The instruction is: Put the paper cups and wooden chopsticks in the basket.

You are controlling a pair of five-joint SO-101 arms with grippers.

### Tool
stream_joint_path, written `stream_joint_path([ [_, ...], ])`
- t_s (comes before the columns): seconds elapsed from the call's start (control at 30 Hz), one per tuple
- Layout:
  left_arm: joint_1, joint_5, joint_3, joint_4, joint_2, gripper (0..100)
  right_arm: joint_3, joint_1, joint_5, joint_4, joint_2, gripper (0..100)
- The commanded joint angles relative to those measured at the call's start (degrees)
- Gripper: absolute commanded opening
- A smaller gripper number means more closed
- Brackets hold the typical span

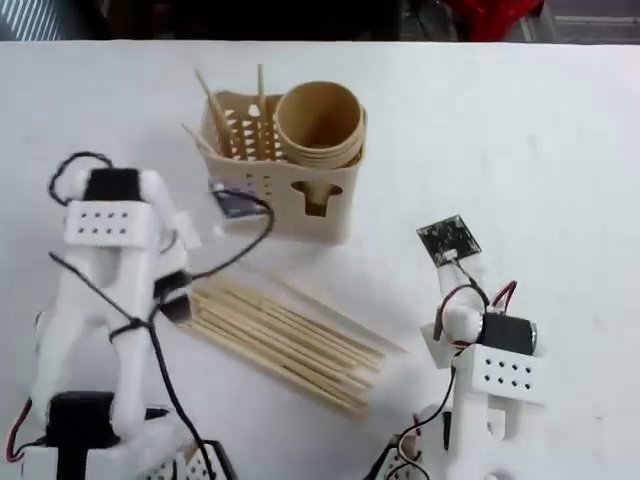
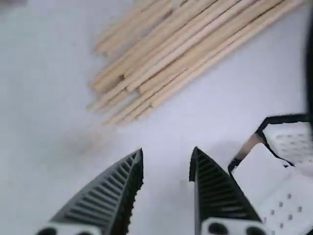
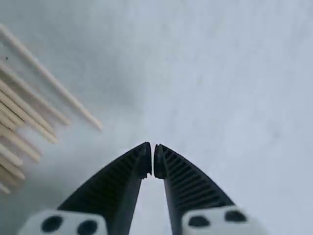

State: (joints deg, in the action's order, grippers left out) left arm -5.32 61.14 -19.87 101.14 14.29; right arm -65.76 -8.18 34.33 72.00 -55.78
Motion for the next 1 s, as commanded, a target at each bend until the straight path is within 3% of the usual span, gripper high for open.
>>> stream_joint_path([
  [0.0, 10.0, -4.4, 0.3, -7.2, 3.5, 17, 0.4, -0.4, 0.5, -1.0, -0.9, 2.4],
  [0.1, 15.3, -10.3, 0.0, -14.2, 2.4, 17, 0.4, -1.5, 0.5, -1.0, -0.9, 2.4],
  [0.23, 20.5, -10.7, 2.5, -16.1, -5.4, 17, -1.8, -3.0, 1.0, -3.3, -1.0, 2.5],
  [0.37, 21.6, -12.0, 7.7, -17.8, -14.6, 17, -8.5, -3.1, 1.0, -9.5, -1.5, 2.4],
  [0.53, 21.5, -10.0, 12.4, -18.2, -19.8, 19, -11.5, -3.2, 1.0, -12.3, -1.5, 2.6],
  [0.97, 23.9, -2.1, 12.1, -36.1, -34.1, 22, -15.8, -8.4, 0.5, -17.2, -1.5, 2.5],
])
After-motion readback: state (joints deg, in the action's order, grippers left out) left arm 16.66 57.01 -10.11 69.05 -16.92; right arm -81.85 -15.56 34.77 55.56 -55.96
